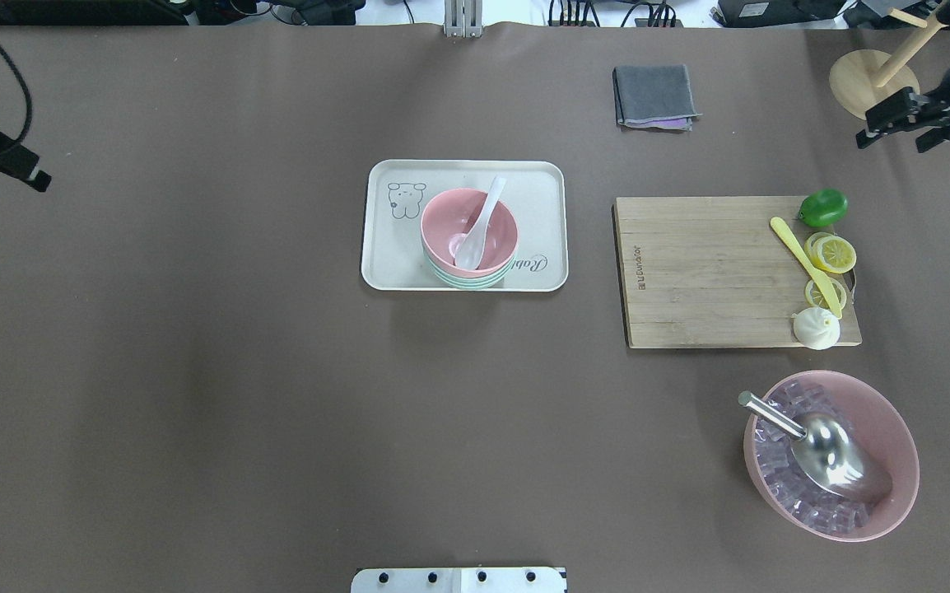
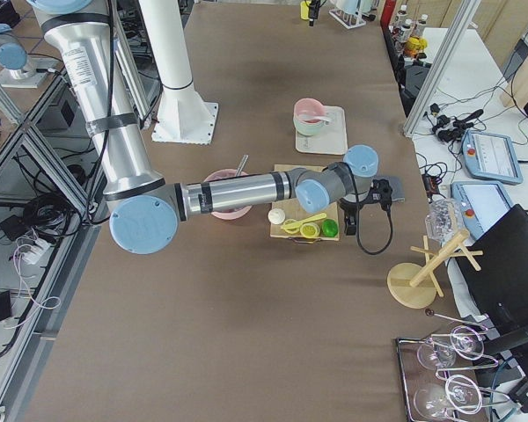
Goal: Stack pink bowl on green and place spoon
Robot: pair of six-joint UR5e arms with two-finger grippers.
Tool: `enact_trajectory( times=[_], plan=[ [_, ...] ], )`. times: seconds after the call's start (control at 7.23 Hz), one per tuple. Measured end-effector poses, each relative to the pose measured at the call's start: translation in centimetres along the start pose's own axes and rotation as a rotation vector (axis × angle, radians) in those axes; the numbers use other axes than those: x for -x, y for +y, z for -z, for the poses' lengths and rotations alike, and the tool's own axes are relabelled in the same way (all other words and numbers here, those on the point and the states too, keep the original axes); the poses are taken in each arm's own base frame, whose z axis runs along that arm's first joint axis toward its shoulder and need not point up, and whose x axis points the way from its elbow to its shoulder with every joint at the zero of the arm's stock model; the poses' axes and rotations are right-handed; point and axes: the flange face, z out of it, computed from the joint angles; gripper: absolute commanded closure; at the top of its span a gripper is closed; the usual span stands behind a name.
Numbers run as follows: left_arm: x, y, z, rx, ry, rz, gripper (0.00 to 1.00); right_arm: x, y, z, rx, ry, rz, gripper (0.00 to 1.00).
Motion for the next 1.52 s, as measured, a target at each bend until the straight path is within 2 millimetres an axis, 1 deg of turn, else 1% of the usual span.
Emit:
enact_trajectory(
  times=[0.14,0.28,0.41,0.55,0.97,1.52],
  plan=[
    [3.3,1.5,0.1,0.008,-0.018,-0.02,0.02,-1.8,0.6,0.2,0.005,0.013,0.022,0.0],
    [5.6,2.5,0.3,0.011,-0.028,-0.035,0.02,-3.0,1.2,0.2,0.009,0.024,0.042,0.0],
    [6.7,2.9,0.4,0.014,-0.032,-0.04,0.02,-3.8,1.5,0.2,0.012,0.029,0.062,0.0],
    [7.2,3.0,0.4,0.014,-0.033,-0.042,0.02,-4.4,1.8,0.2,0.014,0.032,0.069,0.0],
    [7.3,3.1,0.4,0.014,-0.033,-0.043,0.02,-6.0,2.2,0.3,0.018,0.036,0.082,0.0],
    [7.0,2.7,0.7,0.005,-0.032,-0.044,0.02,-6.2,2.1,0.4,0.018,0.033,0.083,0.0]
  ],
)
